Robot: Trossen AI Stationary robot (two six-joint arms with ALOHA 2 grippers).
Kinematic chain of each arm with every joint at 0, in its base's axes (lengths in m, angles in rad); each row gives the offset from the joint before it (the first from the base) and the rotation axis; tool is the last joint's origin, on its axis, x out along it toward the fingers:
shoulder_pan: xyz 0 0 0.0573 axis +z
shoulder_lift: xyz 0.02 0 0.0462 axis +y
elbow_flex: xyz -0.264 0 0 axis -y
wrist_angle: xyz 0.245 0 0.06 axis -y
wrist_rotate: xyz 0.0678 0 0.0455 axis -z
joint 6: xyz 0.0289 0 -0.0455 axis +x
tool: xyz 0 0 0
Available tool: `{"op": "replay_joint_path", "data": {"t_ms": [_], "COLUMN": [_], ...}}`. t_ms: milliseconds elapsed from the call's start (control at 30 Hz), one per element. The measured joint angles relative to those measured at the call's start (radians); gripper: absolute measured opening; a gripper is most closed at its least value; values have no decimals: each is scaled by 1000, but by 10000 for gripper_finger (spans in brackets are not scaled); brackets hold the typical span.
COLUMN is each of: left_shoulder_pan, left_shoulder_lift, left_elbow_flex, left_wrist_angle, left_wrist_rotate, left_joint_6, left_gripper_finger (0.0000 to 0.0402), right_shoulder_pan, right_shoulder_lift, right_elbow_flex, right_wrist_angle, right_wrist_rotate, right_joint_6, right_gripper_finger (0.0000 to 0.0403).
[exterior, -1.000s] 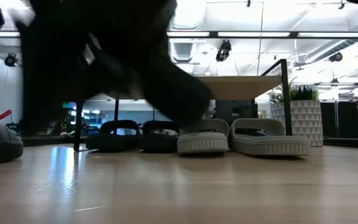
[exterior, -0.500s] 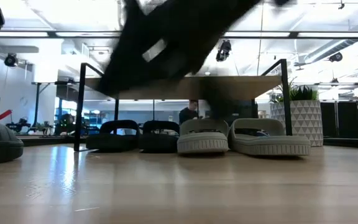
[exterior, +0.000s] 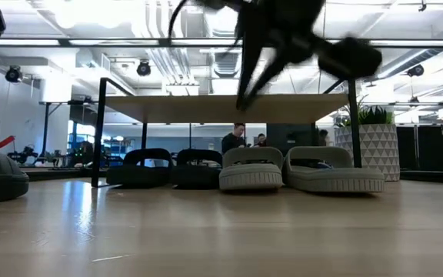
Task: Pick and place slides into the shelf
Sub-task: Adjust the grey slides under the shelf
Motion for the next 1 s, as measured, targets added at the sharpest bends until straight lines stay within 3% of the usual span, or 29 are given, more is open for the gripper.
{"op": "replay_joint_path", "data": {"t_ms": [167,400,1000], "left_shoulder_pan": [0,0,0], "left_shoulder_lift": [0,0,0], "left_elbow_flex": [0,0,0], "left_wrist_angle": [0,-2,-26], "left_wrist_rotate": [0,0,0], "left_joint_6": [0,0,-3], "left_gripper_finger": [42,42,42], "right_shoulder_pan": [7,-2,-51], "right_shoulder_lift": [127,205,225], "right_elbow_flex": [124,222,127], "right_wrist_angle": [-93,-223,-178], "right_wrist_rotate": [-55,-21,3], "right_joint_6": [24,32,43], "right_gripper_finger": [8,8,8]}}
